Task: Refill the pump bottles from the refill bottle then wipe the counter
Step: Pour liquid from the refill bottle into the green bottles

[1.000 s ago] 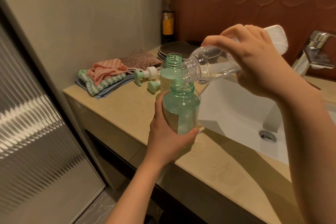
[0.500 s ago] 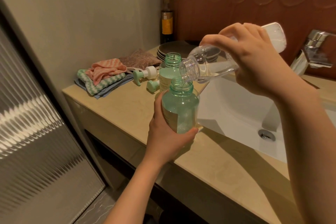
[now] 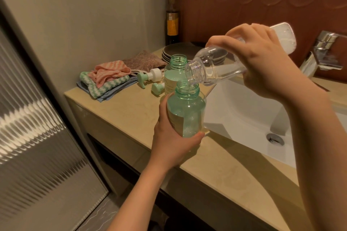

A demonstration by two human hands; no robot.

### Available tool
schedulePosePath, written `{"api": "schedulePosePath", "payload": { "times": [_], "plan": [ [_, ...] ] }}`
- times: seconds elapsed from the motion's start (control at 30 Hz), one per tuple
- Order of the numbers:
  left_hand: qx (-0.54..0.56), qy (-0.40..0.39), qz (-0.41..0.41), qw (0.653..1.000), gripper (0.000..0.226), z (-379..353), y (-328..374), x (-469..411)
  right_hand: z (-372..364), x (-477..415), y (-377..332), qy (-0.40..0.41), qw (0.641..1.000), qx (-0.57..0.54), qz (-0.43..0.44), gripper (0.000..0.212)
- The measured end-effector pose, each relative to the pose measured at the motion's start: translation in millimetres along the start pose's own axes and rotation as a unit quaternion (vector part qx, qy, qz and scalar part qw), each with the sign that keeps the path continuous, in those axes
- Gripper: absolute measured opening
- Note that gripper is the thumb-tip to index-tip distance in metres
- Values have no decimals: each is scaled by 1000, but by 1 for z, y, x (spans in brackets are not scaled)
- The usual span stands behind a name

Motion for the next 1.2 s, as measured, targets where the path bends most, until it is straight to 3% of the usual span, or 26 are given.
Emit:
{"api": "schedulePosePath", "payload": {
  "times": [1.2],
  "plan": [
    [-13, 0, 20, 1000, 104, 1, 4, 1, 2, -1, -2, 7, 1000, 21, 5, 80]
  ]
}}
Point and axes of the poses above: each hand's wrist, its own x-axis away from the middle knuckle, its own z-axis out of the back of the hand, y = z × x, the point moved 1 cm from there along -x, towards the middle knuckle, and after that the axes turned 1 degree about z, right-handed, at the moved point
